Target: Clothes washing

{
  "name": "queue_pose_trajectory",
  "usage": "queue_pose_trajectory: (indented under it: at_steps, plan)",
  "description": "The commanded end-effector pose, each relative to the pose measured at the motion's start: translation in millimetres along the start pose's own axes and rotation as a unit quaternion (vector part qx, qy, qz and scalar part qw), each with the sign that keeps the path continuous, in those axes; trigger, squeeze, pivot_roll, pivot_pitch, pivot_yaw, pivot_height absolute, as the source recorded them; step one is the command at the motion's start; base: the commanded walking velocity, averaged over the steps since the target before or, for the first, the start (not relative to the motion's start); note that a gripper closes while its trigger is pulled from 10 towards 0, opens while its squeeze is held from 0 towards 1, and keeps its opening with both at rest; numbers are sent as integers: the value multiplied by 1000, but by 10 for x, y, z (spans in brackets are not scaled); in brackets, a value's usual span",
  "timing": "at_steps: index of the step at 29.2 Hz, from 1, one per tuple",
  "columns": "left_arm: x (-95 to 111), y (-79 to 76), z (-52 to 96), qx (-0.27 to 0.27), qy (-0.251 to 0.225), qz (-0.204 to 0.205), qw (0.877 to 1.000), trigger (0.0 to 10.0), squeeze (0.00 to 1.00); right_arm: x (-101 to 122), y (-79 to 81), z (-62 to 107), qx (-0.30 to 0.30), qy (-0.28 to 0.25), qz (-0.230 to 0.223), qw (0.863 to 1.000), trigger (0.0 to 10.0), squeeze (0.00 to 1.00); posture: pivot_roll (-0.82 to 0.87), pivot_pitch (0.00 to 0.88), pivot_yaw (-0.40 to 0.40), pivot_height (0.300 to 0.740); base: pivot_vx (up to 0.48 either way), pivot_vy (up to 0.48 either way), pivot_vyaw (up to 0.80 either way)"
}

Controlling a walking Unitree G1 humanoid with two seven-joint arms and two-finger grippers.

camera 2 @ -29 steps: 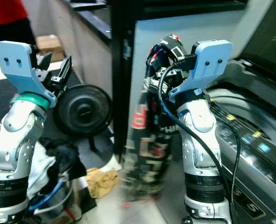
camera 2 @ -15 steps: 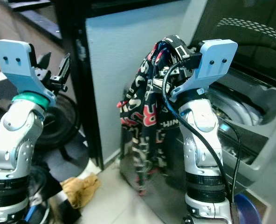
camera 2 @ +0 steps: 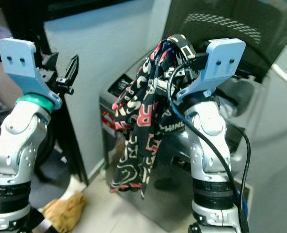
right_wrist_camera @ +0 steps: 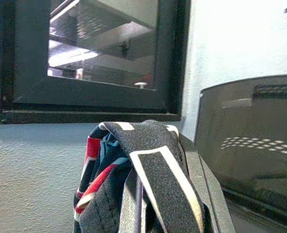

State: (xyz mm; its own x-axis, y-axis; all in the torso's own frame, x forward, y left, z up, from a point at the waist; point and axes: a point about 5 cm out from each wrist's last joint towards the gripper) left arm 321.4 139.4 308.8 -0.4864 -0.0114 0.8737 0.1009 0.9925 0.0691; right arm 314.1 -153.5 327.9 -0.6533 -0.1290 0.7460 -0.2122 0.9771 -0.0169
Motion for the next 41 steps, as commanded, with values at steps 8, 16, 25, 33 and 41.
queue_pose_trajectory:
  at_steps: [8, 16, 25, 33, 41]
  plan:
    - [-13, -13, 4, -7, 2, 11, 1000, 10000, 0, 118, 13, -22, 2, -28, -2, 1000, 10000, 0, 34, 0, 38, 740, 0, 0, -800]
    - [-3, -16, 3, -7, 0, 15, 1000, 10000, 0, 108, 18, -31, 5, -26, -3, 1000, 10000, 0, 37, 0, 35, 740, 0, 0, -800]
    - [0, -11, 0, -4, 1, 13, 1000, 10000, 0, 102, 11, -28, 2, -23, -4, 1000, 10000, 0, 36, 0, 33, 740, 0, 0, -800]
    - [4, 6, -5, 1, -1, 8, 1000, 10000, 0, 121, -7, -41, -7, -28, -23, 999, 10000, 0, 39, 0, 34, 740, 0, 0, -800]
    - [30, 2, -7, 27, -20, -24, 999, 10000, 0, 128, 150, -28, 41, -41, -21, 998, 10000, 0, 42, 0, 32, 740, 339, 0, -166]
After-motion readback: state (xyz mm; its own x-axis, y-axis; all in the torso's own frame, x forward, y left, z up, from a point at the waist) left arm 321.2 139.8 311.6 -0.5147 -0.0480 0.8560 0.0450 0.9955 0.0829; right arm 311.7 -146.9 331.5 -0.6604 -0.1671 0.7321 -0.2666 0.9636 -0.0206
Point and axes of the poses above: a point about 5 cm out from each wrist's last joint towards the gripper, its own z axis pointing back from the gripper into the wrist, its own x axis along the axis of the wrist's last joint, y = z × x, and after that the axes turned 3 degrees about -z, right-handed
